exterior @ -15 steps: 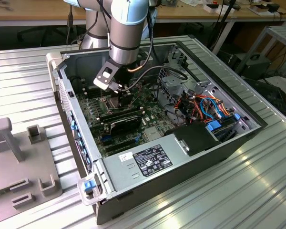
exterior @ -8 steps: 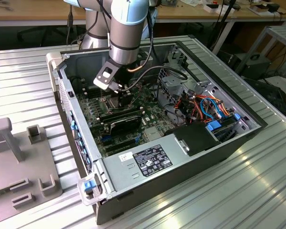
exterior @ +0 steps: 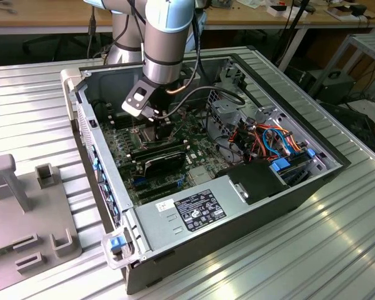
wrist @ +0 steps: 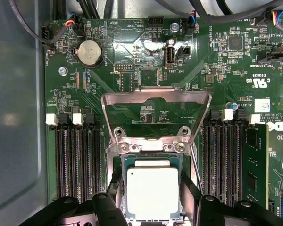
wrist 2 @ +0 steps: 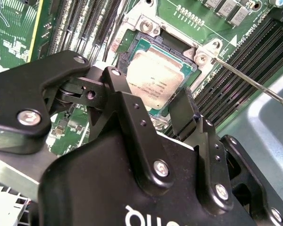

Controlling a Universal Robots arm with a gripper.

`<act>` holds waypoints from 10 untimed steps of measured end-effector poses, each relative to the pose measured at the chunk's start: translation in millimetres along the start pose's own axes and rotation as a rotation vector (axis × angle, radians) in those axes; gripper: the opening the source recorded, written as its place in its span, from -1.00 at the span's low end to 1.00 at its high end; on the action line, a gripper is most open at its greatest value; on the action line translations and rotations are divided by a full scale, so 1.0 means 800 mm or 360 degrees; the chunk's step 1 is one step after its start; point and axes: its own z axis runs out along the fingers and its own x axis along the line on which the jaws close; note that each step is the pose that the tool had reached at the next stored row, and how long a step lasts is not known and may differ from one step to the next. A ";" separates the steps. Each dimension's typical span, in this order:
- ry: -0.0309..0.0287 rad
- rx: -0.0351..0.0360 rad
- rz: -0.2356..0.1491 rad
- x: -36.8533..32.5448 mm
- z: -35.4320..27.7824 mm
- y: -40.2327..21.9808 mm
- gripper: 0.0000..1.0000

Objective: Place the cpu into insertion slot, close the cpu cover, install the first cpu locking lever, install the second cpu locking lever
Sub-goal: 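Place the cpu into insertion slot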

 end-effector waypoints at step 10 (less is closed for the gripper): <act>0.00000 0.0000 0.0000 -0.0001 -0.0312 0.0005 0.24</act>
